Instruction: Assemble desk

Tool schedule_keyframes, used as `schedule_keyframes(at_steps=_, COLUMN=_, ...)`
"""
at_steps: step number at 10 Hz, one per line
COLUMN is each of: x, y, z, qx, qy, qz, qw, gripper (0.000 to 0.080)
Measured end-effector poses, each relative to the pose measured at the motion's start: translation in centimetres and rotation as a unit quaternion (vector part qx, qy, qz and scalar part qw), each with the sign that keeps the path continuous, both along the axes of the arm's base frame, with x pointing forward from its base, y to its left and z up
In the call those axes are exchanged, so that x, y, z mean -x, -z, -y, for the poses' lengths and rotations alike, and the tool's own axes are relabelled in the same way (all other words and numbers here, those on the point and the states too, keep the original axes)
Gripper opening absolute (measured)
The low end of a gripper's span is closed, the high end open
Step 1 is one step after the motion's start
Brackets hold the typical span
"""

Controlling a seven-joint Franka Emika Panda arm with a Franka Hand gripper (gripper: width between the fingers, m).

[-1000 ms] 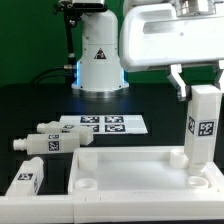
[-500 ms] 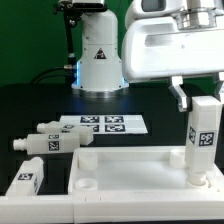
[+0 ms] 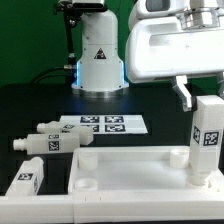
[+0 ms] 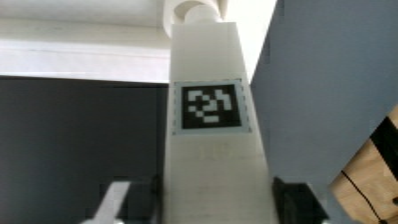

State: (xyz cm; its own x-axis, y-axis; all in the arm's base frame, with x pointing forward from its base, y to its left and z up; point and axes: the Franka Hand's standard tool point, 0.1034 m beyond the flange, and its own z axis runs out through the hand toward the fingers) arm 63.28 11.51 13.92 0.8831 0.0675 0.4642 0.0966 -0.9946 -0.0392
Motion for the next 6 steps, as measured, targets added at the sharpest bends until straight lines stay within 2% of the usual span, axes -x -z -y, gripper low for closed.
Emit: schedule_keyframes(at_steps=6, x=0.4, y=1.0, z=0.4, qx=0.005, qy=-0.003, qz=-0.006, qw=1.0, gripper=0.0285)
